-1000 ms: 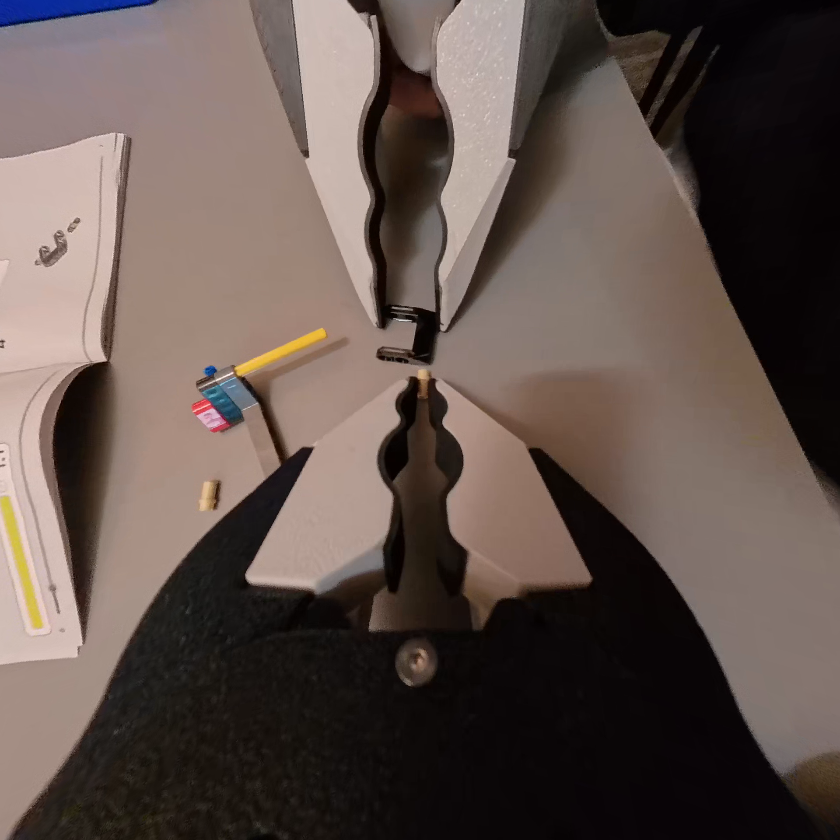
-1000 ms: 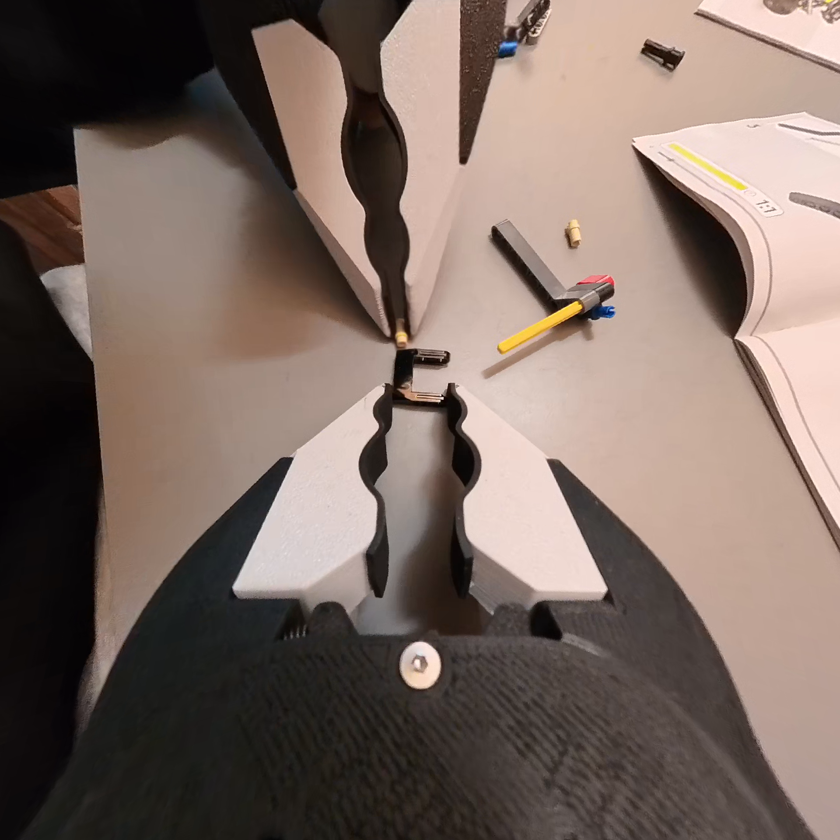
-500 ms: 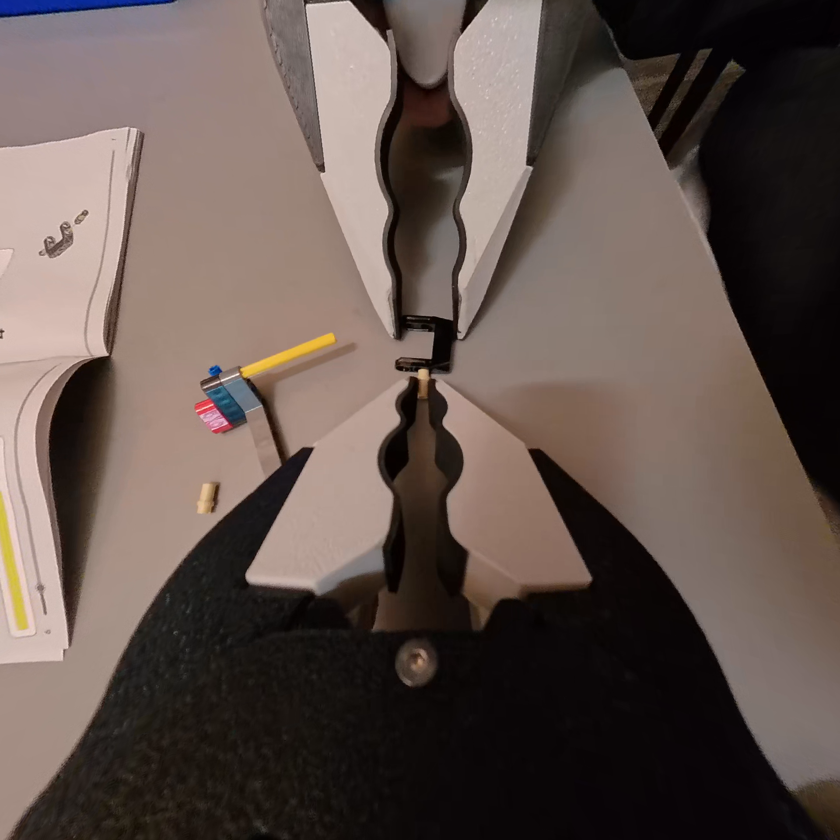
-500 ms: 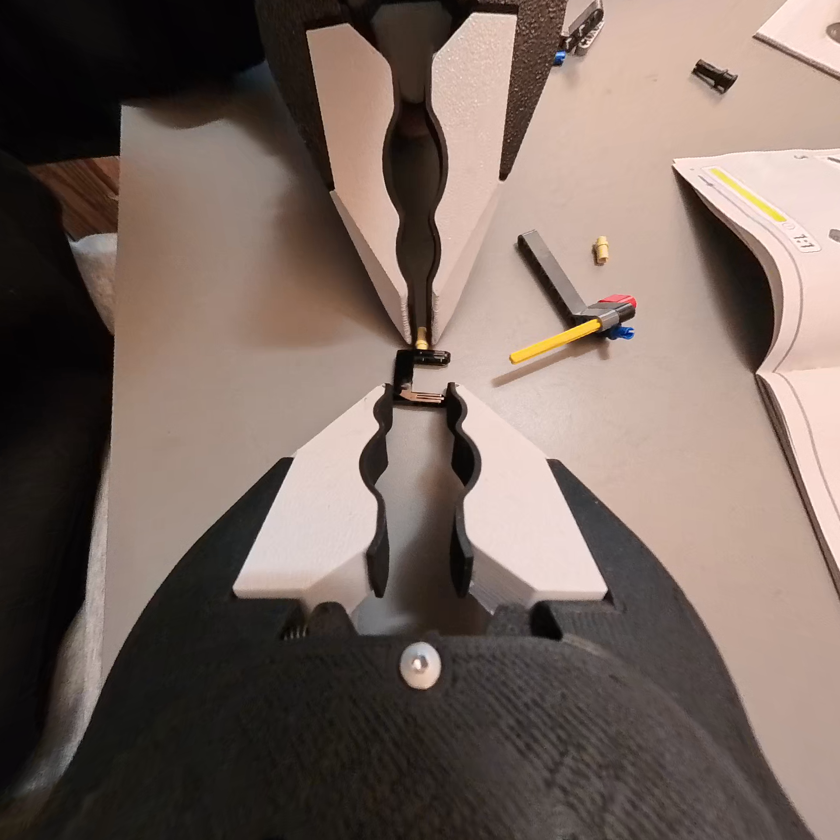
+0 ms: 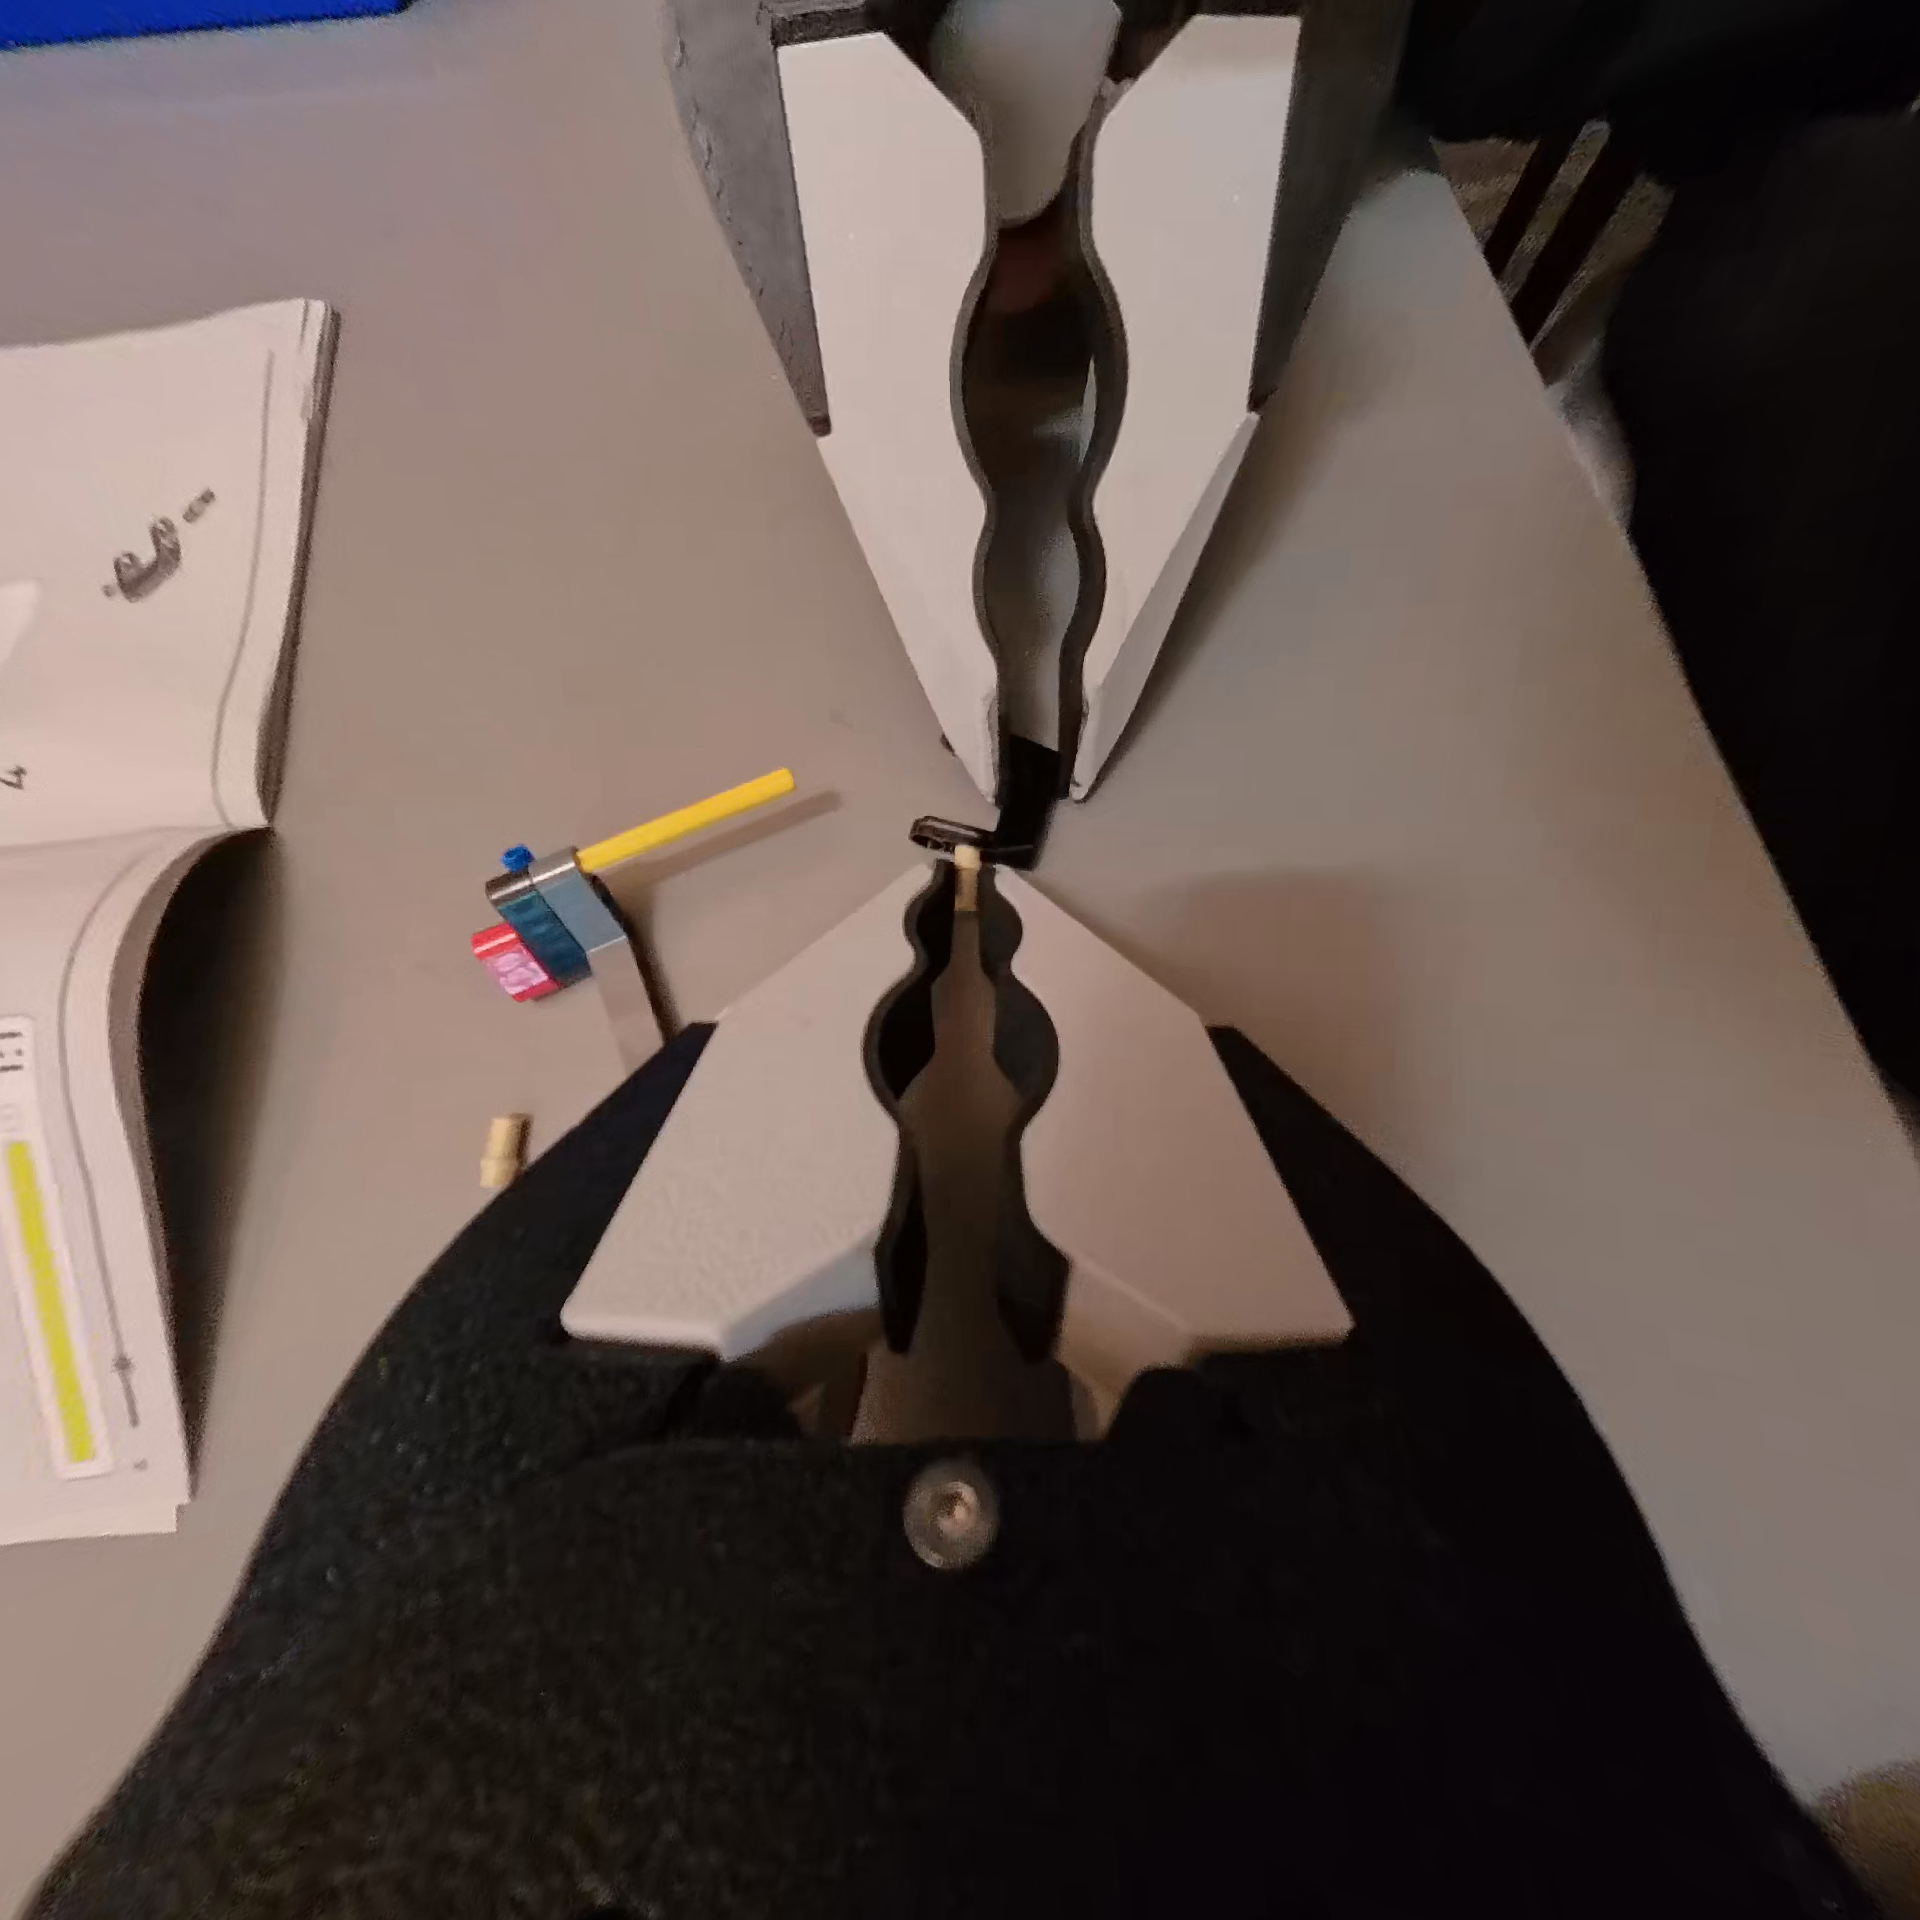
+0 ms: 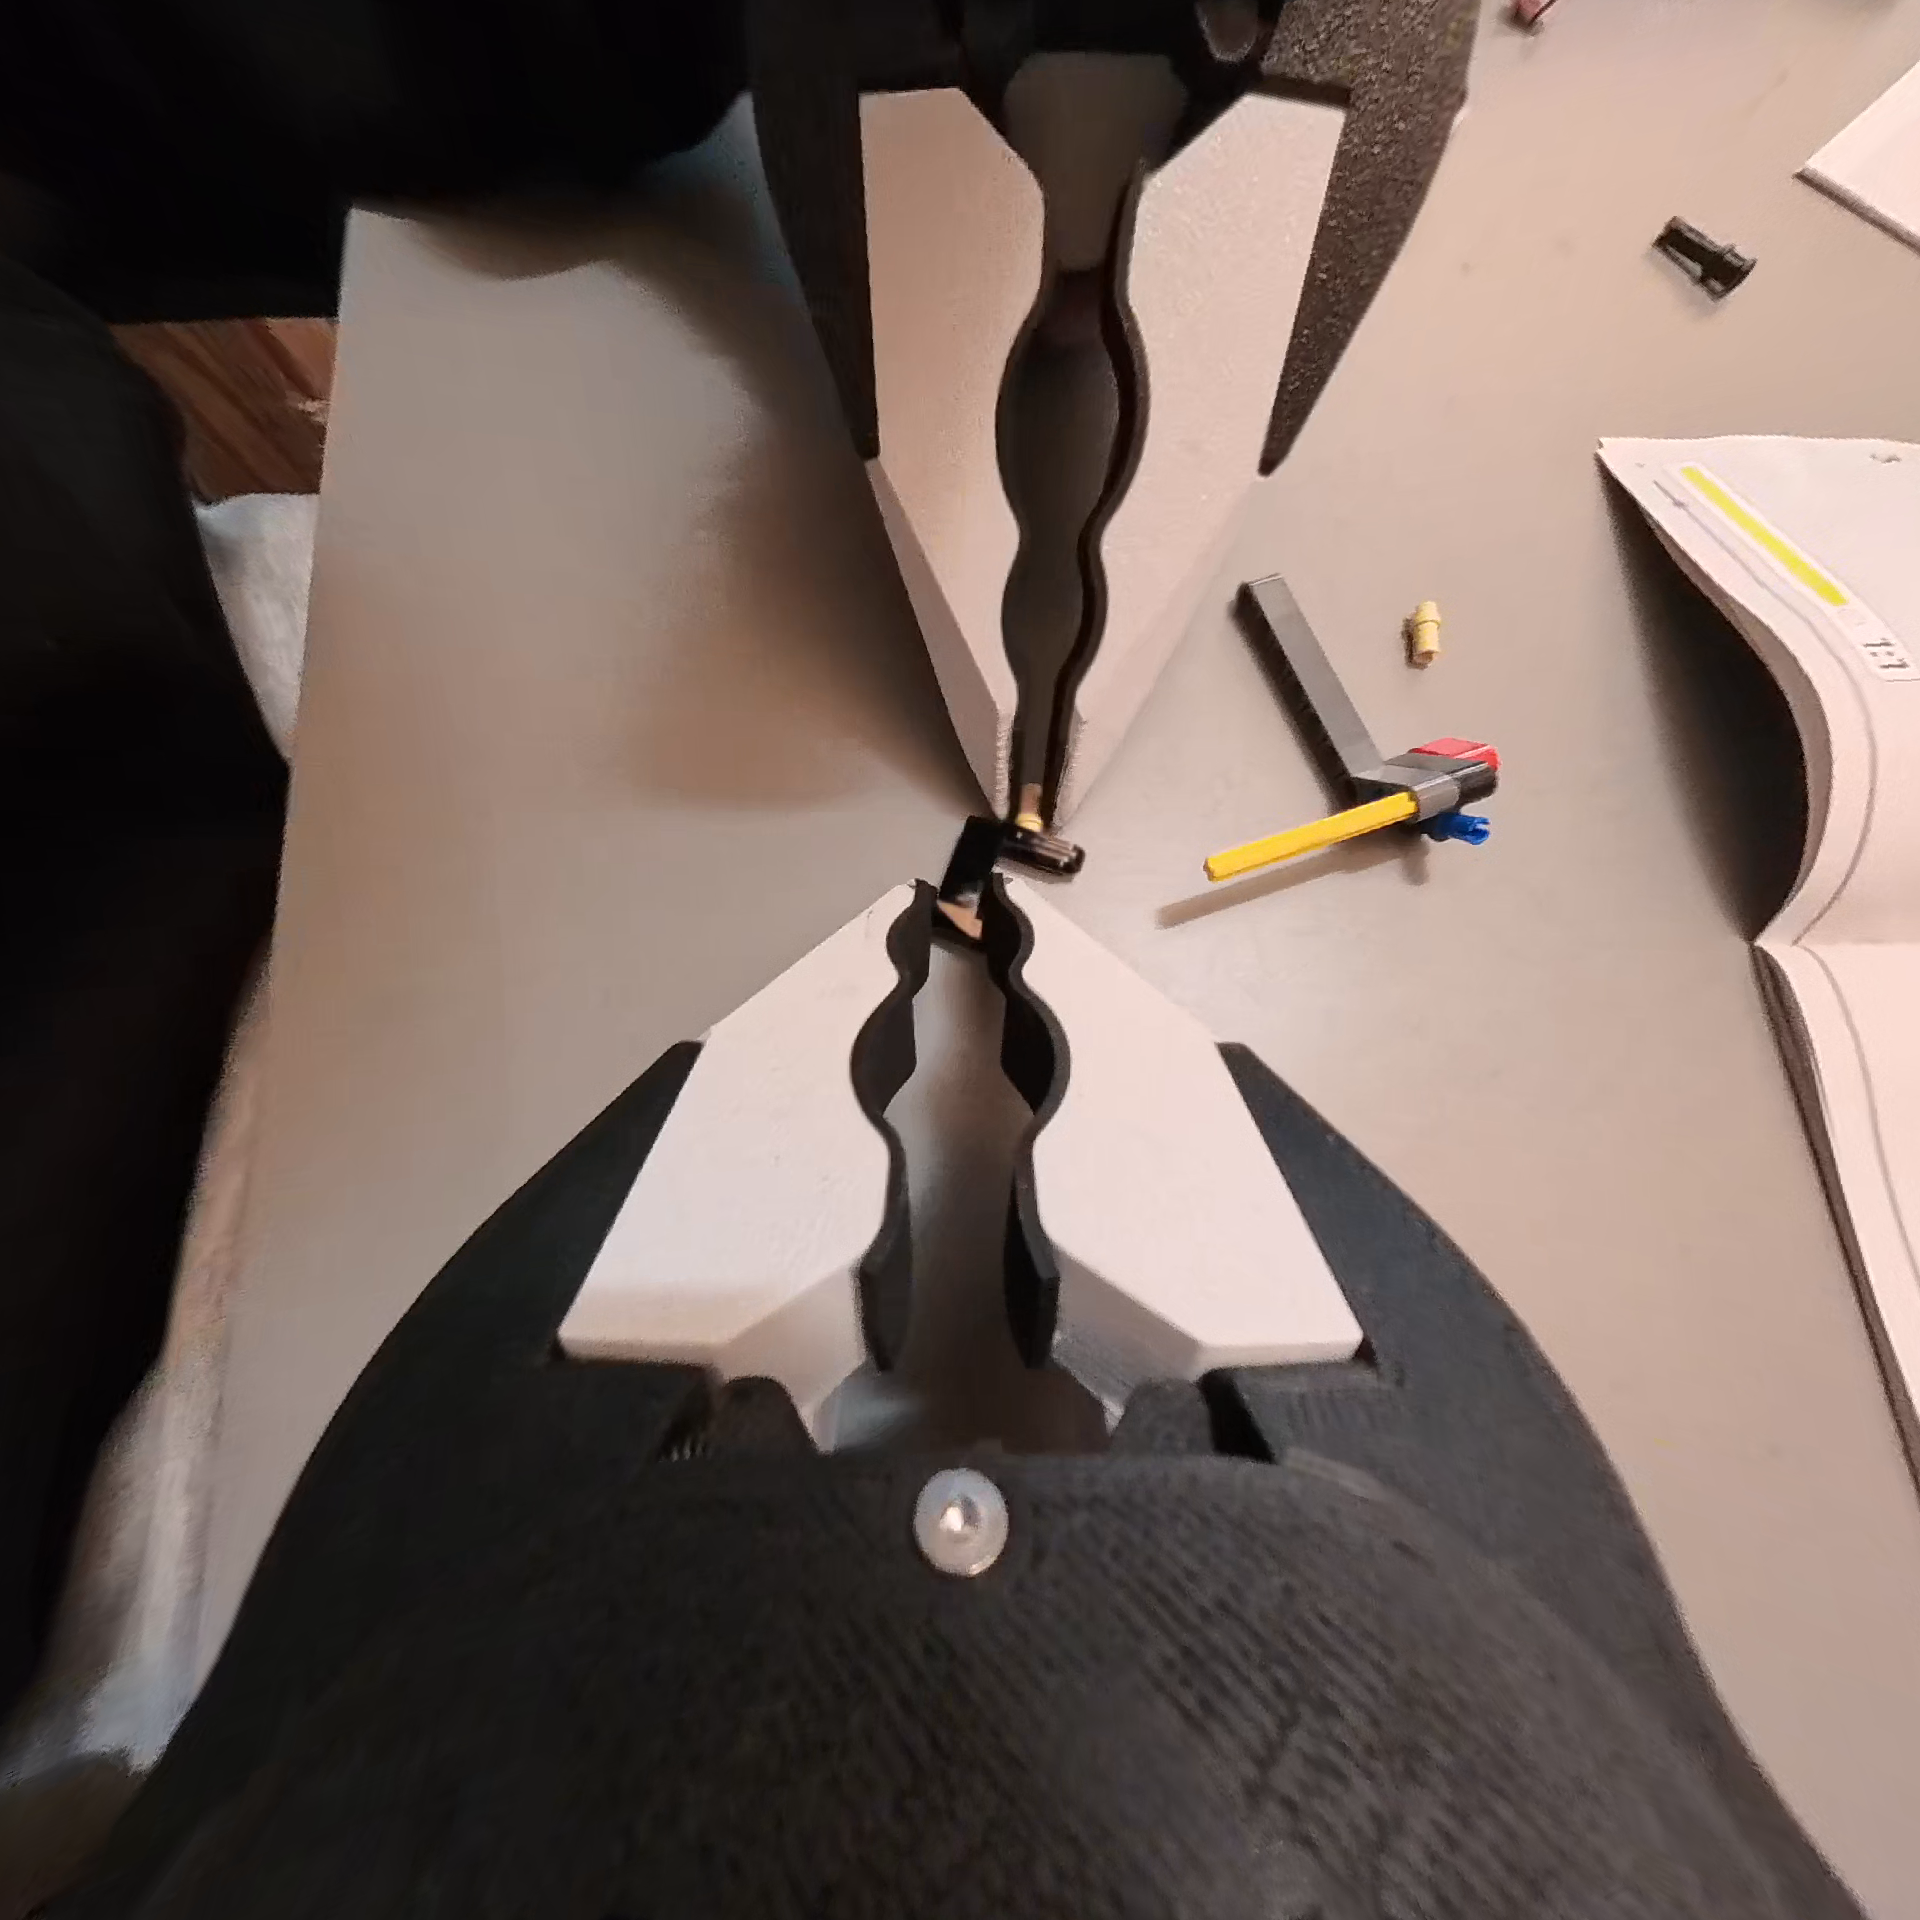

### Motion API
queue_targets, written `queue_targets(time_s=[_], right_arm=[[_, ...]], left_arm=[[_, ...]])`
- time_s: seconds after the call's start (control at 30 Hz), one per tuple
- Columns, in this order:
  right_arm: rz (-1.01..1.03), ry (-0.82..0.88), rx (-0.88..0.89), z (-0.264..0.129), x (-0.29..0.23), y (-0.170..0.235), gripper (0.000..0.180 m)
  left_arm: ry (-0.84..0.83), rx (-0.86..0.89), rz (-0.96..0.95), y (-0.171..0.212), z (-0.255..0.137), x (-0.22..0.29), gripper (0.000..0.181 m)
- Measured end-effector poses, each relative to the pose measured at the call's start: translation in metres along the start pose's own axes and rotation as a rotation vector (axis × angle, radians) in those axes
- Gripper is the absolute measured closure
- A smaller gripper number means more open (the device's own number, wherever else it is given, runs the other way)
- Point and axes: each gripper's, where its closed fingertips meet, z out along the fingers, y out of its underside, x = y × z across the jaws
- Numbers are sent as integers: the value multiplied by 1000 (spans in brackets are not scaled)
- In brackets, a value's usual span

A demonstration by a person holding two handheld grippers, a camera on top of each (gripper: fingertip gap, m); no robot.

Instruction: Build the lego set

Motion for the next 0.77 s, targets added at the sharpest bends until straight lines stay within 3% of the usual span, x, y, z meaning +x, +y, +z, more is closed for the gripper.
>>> queue_targets(time_s=[0.13,0.23,0.37,0.77], right_arm=[[-11,53,-2,-1,0,1,169],[43,92,-3,-3,2,2,155],[-28,92,-4,-1,-4,0,172],[17,-22,-5,-1,-1,2,173]], left_arm=[[-7,4,63,-1,1,4,179],[-8,4,64,-2,2,5,179],[-6,0,45,-3,2,5,179],[-25,-45,-17,-2,1,4,179]])
